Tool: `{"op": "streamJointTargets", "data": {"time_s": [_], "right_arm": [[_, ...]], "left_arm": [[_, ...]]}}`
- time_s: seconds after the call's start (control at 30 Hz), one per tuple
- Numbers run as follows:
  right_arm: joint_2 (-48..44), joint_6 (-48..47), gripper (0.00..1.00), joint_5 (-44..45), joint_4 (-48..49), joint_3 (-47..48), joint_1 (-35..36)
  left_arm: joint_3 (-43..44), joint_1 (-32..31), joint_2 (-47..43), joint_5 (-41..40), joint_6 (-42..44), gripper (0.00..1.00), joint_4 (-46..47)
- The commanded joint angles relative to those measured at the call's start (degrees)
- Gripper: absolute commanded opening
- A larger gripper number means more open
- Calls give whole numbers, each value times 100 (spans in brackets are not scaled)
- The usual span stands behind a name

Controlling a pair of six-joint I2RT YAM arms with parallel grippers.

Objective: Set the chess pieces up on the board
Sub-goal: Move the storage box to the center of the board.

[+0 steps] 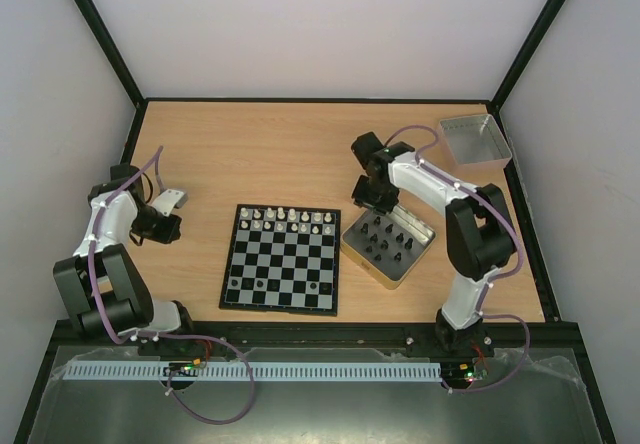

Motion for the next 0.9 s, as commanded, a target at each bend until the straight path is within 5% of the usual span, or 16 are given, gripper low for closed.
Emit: {"op": "streamJointTargets", "data": {"time_s": [0.0,0.23,0.4,0.87], "right_arm": [[380,-371,35,290,-132,315,4],[678,-747,22,432,-241,507,-76],[864,-1160,3,829,-526,841,-76],[301,-1313,2,726,-453,119,60]], "left_arm": [[-109,34,-157,39,-29,7,-13],[-190,36,-258,-29,23,7,-9],[-274,41,-271,-88,62,7,10],[-189,44,-80,-22,39,7,40]]}}
